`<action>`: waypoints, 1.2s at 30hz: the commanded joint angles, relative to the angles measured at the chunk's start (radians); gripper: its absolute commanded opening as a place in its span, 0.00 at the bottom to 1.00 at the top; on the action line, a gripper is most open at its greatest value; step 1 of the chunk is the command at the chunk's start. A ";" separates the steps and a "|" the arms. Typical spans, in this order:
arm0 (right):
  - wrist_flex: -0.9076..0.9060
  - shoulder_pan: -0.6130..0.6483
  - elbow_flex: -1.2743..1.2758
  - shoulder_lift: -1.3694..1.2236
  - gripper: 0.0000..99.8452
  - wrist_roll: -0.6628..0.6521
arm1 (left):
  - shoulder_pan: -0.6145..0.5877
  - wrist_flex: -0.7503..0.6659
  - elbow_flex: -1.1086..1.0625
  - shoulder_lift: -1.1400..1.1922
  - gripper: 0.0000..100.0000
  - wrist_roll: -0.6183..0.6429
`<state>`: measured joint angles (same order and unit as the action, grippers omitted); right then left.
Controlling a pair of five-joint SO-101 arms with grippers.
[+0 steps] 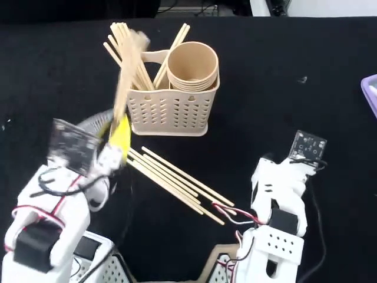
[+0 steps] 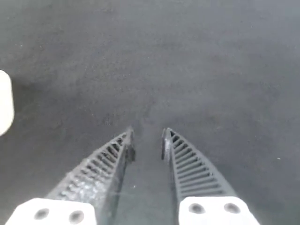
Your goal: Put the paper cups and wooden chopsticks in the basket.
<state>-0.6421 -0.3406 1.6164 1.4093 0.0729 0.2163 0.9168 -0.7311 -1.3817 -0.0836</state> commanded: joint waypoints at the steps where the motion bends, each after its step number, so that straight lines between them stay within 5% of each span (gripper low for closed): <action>1: 0.021 0.015 -0.002 0.019 0.11 0.000 | -0.062 -0.460 -0.082 0.037 0.03 0.181; 6: 0.021 0.021 -0.002 0.019 0.11 0.000 | -0.079 -0.861 -0.202 0.130 0.03 0.318; 11: 0.021 0.021 -0.002 0.019 0.11 0.000 | -0.068 -0.988 -0.193 0.290 0.03 0.316; 21: 0.023 0.021 -0.002 0.019 0.11 0.000 | -0.068 -0.994 -0.021 0.721 0.03 0.316; 30: 0.023 0.021 -0.002 0.019 0.11 0.000 | -0.068 -0.990 -0.125 0.752 0.03 0.316; 36: 0.025 0.023 0.002 0.019 0.11 0.000 | -0.070 -0.789 -0.074 0.752 0.14 0.318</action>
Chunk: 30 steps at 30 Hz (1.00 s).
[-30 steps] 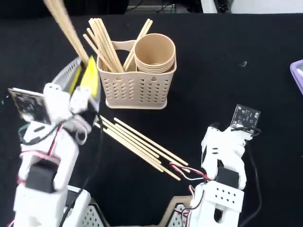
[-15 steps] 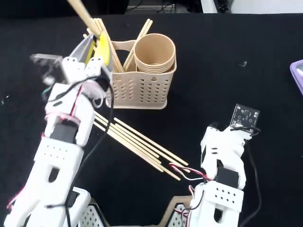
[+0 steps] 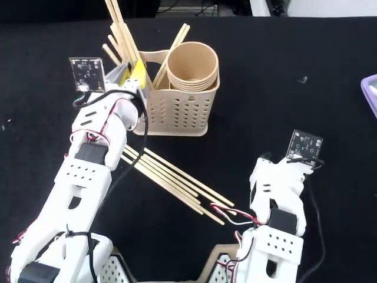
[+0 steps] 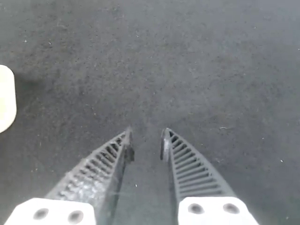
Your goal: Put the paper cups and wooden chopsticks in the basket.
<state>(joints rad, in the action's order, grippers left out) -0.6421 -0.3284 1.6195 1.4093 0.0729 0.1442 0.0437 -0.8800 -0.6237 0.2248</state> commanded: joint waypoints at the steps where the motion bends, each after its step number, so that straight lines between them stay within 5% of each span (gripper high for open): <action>1: 0.025 0.011 0.001 0.019 0.11 0.000 | 0.002 0.117 0.097 -0.006 0.14 0.009; 7: 0.025 0.011 0.001 0.019 0.11 0.000 | 0.002 0.292 0.252 -0.014 0.14 0.008; 13: 0.025 0.011 0.001 0.019 0.11 -0.002 | -0.090 0.621 0.380 -0.147 0.14 0.005; 20: 0.017 0.008 -0.002 0.019 0.11 -0.006 | -0.321 0.980 0.291 -0.394 0.14 -0.216; 26: -0.046 0.012 -0.025 0.019 0.11 -0.147 | -0.535 0.778 -0.150 -0.454 0.15 -0.331; 30: -0.167 0.051 -0.130 0.019 0.11 -0.157 | -0.529 0.686 -0.320 -0.374 0.15 -0.301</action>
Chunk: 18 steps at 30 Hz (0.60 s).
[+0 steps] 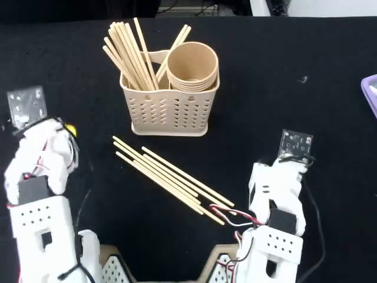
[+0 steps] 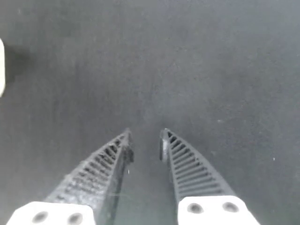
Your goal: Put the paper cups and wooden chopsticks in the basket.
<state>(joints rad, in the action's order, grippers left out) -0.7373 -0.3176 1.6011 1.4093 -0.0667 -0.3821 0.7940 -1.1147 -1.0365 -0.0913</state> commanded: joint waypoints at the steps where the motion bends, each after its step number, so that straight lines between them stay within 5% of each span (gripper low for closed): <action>1: -0.110 0.057 -0.151 0.019 0.11 -0.018 | 0.001 -0.072 -0.094 0.066 0.15 0.020; 9: -0.391 0.241 -0.519 0.010 0.11 -0.164 | 0.036 -0.091 -0.091 0.258 0.15 0.072; 13: -0.534 0.388 -0.694 0.001 0.11 -0.172 | 0.038 -0.216 -0.124 0.322 0.14 0.072; 18: -0.552 0.500 -0.742 -0.133 0.11 -0.238 | 0.035 -0.265 -0.137 0.359 0.14 0.072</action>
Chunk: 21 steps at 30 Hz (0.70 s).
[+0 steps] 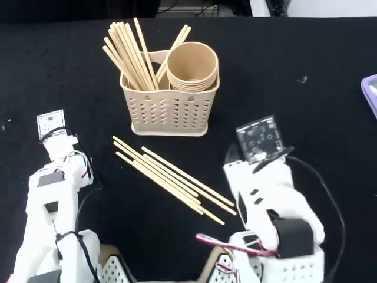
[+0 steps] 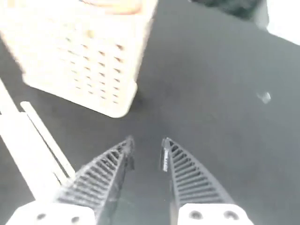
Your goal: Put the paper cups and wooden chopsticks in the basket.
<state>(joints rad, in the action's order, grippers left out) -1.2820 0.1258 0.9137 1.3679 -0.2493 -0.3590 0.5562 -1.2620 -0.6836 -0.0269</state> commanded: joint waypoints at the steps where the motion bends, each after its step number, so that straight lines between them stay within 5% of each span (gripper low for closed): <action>1: -0.008 0.081 -0.053 -0.136 0.11 -0.072 | 0.012 -0.028 0.010 0.006 0.14 0.017; 10: -0.006 0.450 0.022 -0.522 0.11 -0.176 | 0.007 -0.029 0.010 0.008 0.14 0.038; 16: 0.037 0.485 0.036 -0.622 0.21 -0.184 | 0.007 -0.028 0.010 0.008 0.14 0.038; 21: 0.242 0.486 0.117 -0.739 0.24 -0.186 | 0.007 -0.028 0.010 0.009 0.14 0.038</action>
<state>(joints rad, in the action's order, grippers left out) -1.1607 0.5984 1.0042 0.6897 -0.4258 -0.3590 0.5439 -1.2620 -0.6774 0.0023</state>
